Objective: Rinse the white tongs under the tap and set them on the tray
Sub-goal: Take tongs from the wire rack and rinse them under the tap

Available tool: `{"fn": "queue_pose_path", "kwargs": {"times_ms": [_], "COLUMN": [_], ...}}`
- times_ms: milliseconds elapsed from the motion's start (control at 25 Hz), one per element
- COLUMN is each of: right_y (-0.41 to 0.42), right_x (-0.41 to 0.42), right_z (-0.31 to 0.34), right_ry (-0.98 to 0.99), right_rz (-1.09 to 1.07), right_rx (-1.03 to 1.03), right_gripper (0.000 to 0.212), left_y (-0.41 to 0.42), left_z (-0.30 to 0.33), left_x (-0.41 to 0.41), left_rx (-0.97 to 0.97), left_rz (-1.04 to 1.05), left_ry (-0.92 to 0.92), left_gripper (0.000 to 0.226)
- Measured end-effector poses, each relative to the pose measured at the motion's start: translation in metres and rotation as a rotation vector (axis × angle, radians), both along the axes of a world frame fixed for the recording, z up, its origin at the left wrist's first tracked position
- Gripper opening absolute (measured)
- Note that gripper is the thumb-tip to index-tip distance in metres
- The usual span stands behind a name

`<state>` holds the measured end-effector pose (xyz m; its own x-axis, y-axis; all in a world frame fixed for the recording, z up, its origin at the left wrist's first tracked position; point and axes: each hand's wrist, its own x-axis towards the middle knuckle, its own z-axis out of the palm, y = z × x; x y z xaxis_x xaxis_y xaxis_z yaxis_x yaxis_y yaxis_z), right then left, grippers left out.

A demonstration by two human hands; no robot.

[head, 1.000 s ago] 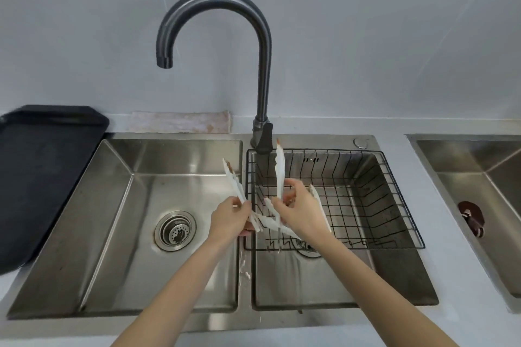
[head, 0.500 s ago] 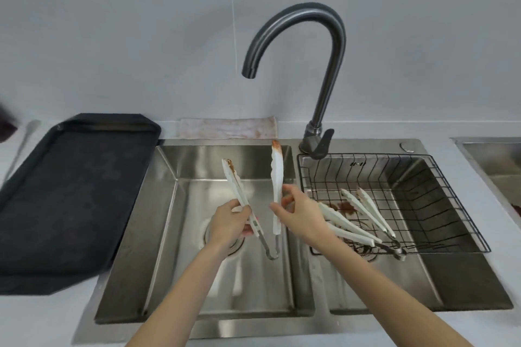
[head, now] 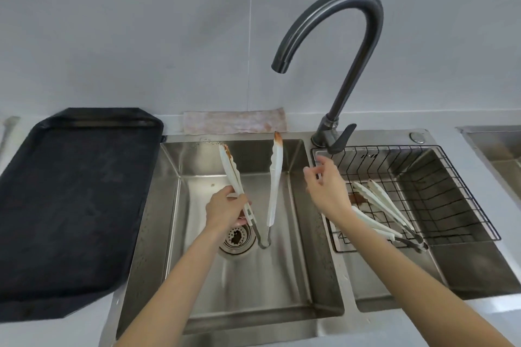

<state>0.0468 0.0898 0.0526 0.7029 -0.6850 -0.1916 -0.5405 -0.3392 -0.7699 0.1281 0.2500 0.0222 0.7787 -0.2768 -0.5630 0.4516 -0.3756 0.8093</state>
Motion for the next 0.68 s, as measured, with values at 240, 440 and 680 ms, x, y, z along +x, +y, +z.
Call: {"fn": "queue_pose_path", "kwargs": {"times_ms": [240,440,680], "right_y": [-0.075,-0.103,-0.102], "right_x": [0.025,0.044,0.043], "right_z": [0.005,-0.004,-0.007], "right_ry": [-0.023,-0.024,-0.058], "right_rz": [-0.199,-0.199,-0.225], "right_rx": [-0.131,-0.171,-0.136], "right_gripper": [0.070,0.038,0.032], "left_y": [-0.007,-0.008,-0.003], "left_z": [-0.001,-0.003,-0.005], "left_x": [0.005,0.006,-0.002], "left_rx": [0.026,0.056,0.116], "left_rz": [0.053,0.068,0.057], "left_ry": [-0.010,-0.020,-0.025], "left_gripper": [0.026,0.026,0.030]}}
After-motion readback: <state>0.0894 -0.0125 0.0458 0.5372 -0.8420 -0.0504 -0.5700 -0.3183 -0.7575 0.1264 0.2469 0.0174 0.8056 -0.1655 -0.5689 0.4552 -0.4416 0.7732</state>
